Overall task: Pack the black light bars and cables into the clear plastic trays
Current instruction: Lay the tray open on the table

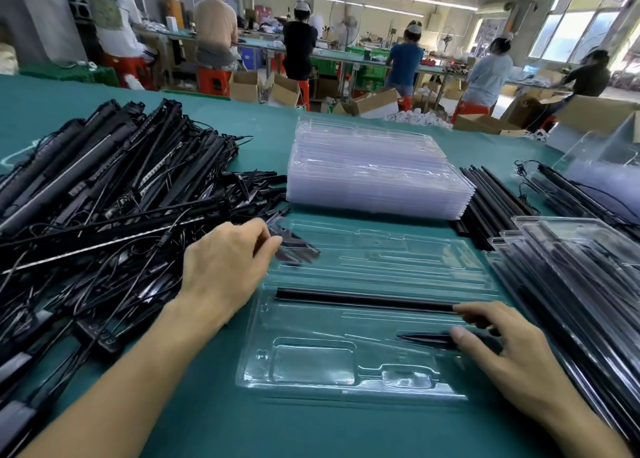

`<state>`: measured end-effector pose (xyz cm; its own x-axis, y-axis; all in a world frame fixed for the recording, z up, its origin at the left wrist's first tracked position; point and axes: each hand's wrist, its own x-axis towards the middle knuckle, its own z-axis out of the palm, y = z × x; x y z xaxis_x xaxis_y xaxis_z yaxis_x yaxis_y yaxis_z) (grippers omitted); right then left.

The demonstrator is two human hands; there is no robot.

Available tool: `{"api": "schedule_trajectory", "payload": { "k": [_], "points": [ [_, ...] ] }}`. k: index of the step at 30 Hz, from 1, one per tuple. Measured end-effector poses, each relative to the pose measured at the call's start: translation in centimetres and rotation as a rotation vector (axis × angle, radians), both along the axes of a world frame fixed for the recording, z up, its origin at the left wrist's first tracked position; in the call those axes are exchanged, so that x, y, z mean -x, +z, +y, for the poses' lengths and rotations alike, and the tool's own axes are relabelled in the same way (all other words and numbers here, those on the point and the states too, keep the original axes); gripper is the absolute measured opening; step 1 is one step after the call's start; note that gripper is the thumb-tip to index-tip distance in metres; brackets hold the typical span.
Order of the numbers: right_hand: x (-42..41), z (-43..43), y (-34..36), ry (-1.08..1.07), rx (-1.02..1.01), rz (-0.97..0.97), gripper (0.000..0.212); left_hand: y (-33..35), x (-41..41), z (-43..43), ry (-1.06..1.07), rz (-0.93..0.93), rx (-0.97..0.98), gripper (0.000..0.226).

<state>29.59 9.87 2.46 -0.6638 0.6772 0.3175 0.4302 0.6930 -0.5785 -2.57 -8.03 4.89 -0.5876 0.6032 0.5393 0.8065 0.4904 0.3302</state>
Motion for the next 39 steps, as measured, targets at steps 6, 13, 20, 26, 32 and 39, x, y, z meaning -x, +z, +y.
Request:
{"api": "schedule_trajectory", "payload": {
  "k": [6,13,20,26,32,39],
  "points": [
    [0.3,-0.2,0.2,-0.007,0.011,-0.106,0.035,5.0,5.3,2.8,0.274,0.123,0.143,0.022],
    [0.6,-0.3,0.6,-0.023,0.040,-0.119,0.033,3.2,10.5,1.0,0.424,-0.180,0.530,0.045],
    [0.9,-0.7,0.8,-0.043,0.032,-0.155,0.032,1.7,9.2,0.4,0.139,0.279,0.285,0.030],
    [3.0,-1.4,2.1,-0.056,-0.137,-0.164,0.047,3.2,3.4,3.7,-0.210,0.581,-0.027,0.029],
    [10.8,-3.8,5.9,0.188,-0.205,-0.014,0.083,3.4,-1.0,5.3,-0.632,0.572,0.021,0.030],
    [15.3,-3.6,7.3,0.282,-0.173,-0.207,0.035,4.1,-2.0,6.1,-0.684,0.570,-0.127,0.015]
  ]
}}
